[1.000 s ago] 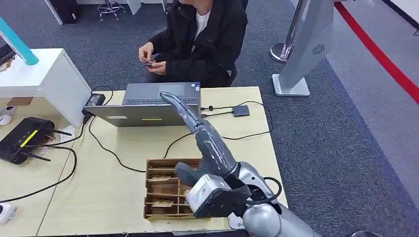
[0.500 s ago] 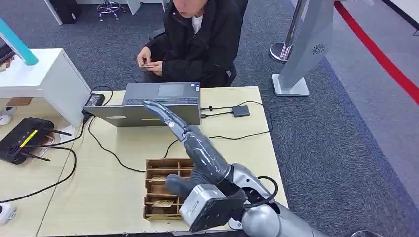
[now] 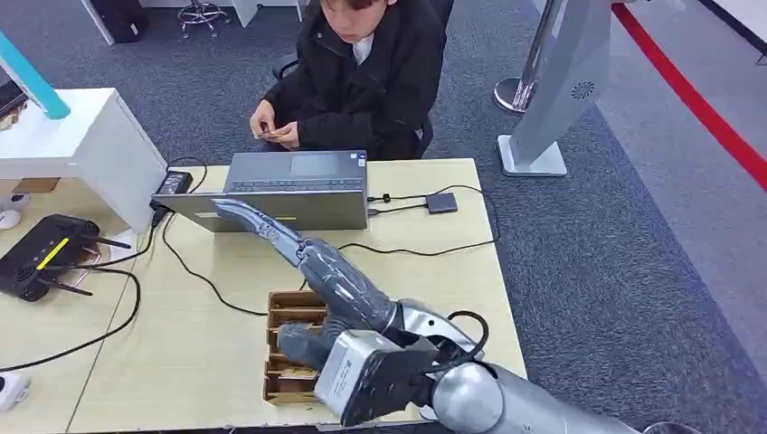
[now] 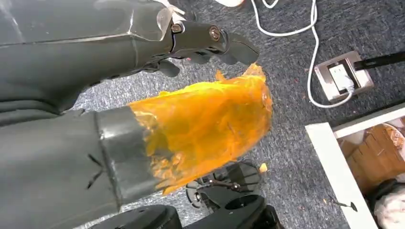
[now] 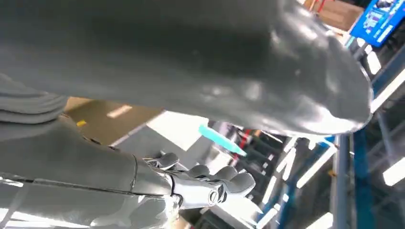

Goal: Pass the card to the sensor for recognition and then transmit it.

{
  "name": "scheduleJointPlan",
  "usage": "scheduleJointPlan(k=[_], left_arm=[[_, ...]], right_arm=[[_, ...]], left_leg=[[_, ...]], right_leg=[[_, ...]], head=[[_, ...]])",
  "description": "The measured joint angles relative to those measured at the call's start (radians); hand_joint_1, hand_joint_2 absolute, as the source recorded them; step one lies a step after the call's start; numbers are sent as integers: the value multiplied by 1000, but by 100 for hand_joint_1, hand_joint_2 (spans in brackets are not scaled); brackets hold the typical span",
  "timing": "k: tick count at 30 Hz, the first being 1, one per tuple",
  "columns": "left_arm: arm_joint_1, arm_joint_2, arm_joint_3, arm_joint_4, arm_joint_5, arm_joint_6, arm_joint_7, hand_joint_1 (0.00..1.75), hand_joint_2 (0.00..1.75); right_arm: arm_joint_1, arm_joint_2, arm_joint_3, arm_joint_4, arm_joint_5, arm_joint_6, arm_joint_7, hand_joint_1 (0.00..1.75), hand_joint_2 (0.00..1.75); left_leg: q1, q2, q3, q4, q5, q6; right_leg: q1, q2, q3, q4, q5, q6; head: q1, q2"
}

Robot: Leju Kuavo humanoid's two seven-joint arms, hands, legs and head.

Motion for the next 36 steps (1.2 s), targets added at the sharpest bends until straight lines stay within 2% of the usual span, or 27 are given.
scheduleJointPlan(k=[5, 7, 9, 11, 14, 21, 24, 25, 31, 36], left_arm=[[0, -15, 5, 0, 3, 14, 0, 0, 0], [-2, -23, 8, 0, 5, 18, 2, 0, 0], [-3, -32, 9, 0, 8, 26, 5, 0, 0], [-4, -39, 14, 0, 13, 33, 4, 0, 0], [-4, -47, 27, 0, 28, 42, 0, 0, 0], [4, -52, 58, 0, 52, 48, -27, 0, 0], [3, -52, 61, 0, 55, 49, -29, 0, 0], [3, -53, 64, 0, 57, 49, -29, 0, 0], [7, -56, 78, 0, 57, 49, -29, 0, 0], [6, -56, 80, 0, 38, 40, -13, 0, 0]], right_arm=[[20, -5, 10, 0, 25, -11, -41, 0, 0], [50, -10, 9, -1, 63, -41, -50, 0, 0], [88, -23, -2, -9, 141, -100, -68, 0, 0], [138, -51, -25, -21, 236, -158, -91, 0, 0], [214, -94, -63, -33, 322, -197, -105, 0, 0], [428, -198, -165, -65, 431, -271, -141, 0, 0], [475, -222, -189, -77, 444, -275, -144, 0, 0], [488, -226, -195, -82, 455, -279, -143, 0, 175], [601, -260, -243, -116, 589, -313, -140, 0, 175], [661, -303, -252, -123, 770, -325, -95, 0, 175]], left_leg=[[0, 0, 0, 0, 0, 0], [0, 0, 0, 0, 0, 0], [0, 0, 0, 0, 0, 0], [0, 0, 0, 0, 0, 0], [0, 0, 0, 0, -1, 0], [0, 0, -1, 0, -2, 0], [0, 0, 0, 0, -2, 0], [0, 0, 0, 0, -2, 0], [0, 0, 0, 0, -2, 0], [0, 0, 0, 0, -2, 1]], right_leg=[[0, 0, 0, 0, 0, 0], [0, 0, -1, 0, 0, 0], [0, 0, -1, -1, 0, 0], [0, 0, 0, -1, 0, 0], [0, 0, 0, -1, 0, 0], [0, 0, 0, -1, -1, 1], [0, 0, -1, -1, -1, 1], [0, 0, -1, -1, -1, 1], [0, 0, 0, -1, -1, 1], [0, 0, 0, -2, -1, 1]], head=[[0, 0], [0, 0], [0, 0], [0, 0], [0, 0], [0, 0], [0, 0], [0, 0], [0, 0], [0, 0]])
